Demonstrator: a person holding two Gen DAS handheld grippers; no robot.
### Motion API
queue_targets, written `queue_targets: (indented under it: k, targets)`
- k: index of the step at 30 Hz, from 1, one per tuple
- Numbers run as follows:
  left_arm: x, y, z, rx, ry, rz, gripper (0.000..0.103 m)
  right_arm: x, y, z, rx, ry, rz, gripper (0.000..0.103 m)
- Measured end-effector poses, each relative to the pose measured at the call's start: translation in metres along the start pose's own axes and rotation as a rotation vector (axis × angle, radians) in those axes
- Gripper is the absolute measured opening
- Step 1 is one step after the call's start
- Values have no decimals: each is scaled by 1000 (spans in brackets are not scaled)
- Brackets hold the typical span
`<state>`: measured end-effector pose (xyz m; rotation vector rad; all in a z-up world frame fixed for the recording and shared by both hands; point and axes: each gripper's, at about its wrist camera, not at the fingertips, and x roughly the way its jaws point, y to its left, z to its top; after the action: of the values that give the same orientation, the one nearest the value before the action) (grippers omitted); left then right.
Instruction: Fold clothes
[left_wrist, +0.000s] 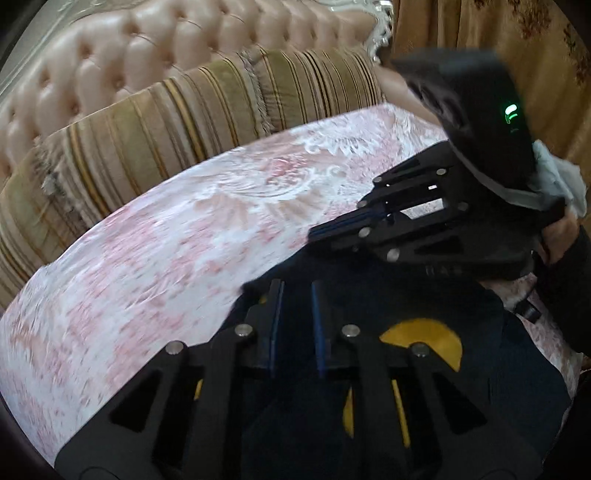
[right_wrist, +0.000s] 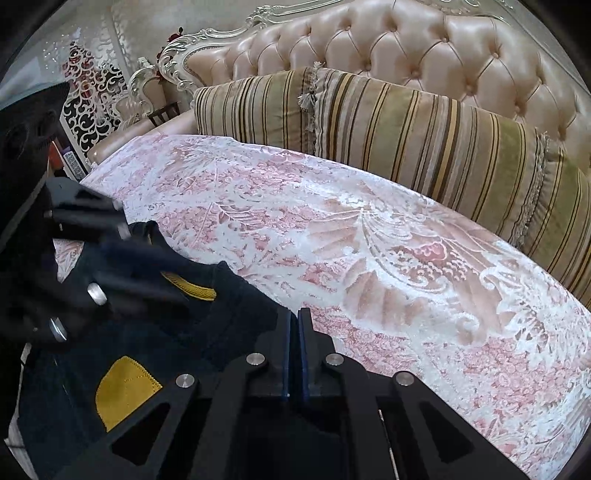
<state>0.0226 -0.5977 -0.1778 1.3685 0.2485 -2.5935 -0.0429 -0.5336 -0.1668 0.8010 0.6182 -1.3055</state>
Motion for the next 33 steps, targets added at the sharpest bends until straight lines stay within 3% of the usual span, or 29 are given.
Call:
queue_targets:
  k: [3,9,14,19,24,26,30,33]
  targets:
    - [22,7,3,-9,54,51,9,1,-2,-1,6,2,4,3]
    - [22,12,0,-17,45,54,9,6,-3,-4,8,9,-8,3]
    - [11,23,-5,-82,33,67,9,7,-2,-5,7,10,-17,3]
    - [-39,65,-39,-276,-73,152,9,1,-10,-2,59,3,30,7]
    - [-102,112,-89,-491,-212,196,9,-38,-17,6,48,-70,-8,7]
    - [-112,120,-111,-530,-222,222,9,-51,-18,7,42,-98,-4,8]
    - [-100,111,-124,-499,-186,192,7,-51,10,10,-26,-102,102,9]
    - [-74,99,-114,-440,-115,188,7,-21,39,4,-108,-26,68,9]
